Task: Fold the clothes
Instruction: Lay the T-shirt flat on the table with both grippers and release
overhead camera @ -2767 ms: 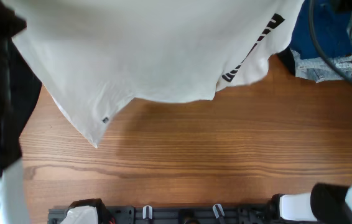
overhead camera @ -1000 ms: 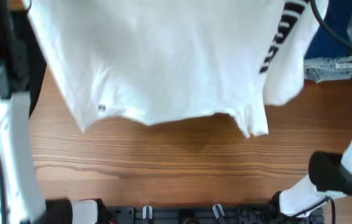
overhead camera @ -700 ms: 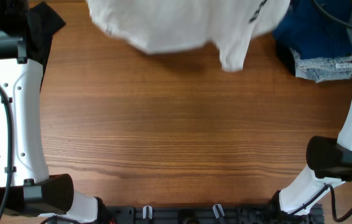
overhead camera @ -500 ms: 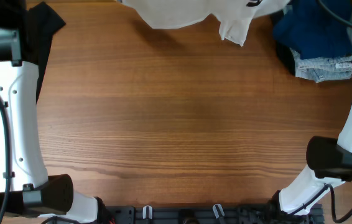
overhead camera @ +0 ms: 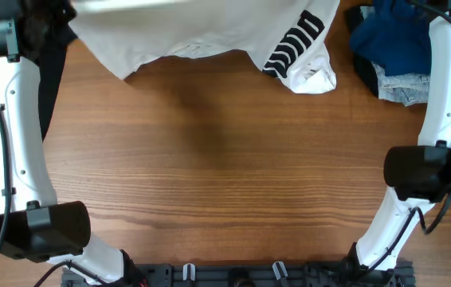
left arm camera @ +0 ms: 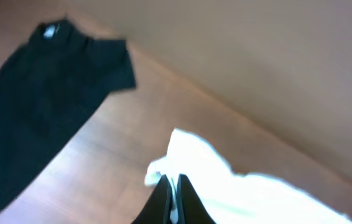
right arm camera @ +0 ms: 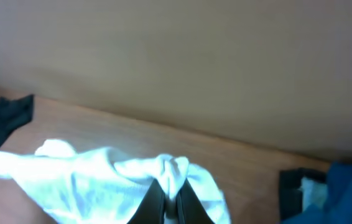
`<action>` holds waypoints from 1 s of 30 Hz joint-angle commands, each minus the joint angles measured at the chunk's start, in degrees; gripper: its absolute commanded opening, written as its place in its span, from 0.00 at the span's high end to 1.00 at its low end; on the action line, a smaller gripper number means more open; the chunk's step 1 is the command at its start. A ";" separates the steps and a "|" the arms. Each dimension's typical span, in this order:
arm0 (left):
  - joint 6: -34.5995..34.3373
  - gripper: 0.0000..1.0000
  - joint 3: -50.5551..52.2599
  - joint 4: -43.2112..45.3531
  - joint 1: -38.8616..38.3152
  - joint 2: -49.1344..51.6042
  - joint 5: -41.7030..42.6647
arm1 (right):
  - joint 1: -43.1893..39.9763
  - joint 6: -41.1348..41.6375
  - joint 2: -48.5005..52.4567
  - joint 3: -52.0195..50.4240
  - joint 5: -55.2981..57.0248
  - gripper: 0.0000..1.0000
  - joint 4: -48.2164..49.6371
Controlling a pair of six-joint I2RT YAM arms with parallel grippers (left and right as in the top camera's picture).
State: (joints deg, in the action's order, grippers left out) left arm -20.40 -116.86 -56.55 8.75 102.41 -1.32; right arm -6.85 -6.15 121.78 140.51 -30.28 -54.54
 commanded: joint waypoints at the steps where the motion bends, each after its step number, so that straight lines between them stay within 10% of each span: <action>1: 0.66 0.96 -0.48 -6.95 0.74 -2.38 3.43 | -0.68 -1.33 -4.81 1.14 -2.23 0.96 -5.18; 15: 0.31 0.96 -0.48 -38.86 0.74 -3.21 4.31 | -0.72 1.64 -17.07 1.11 5.53 0.96 -37.64; 30: -2.16 0.96 24.39 -39.67 -3.17 -9.38 4.96 | -0.68 13.07 -33.48 -39.19 12.48 0.96 -37.62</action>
State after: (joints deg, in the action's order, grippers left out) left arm -20.69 -98.63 -96.31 7.90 95.37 2.94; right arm -7.20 4.36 92.33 107.31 -19.55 -92.33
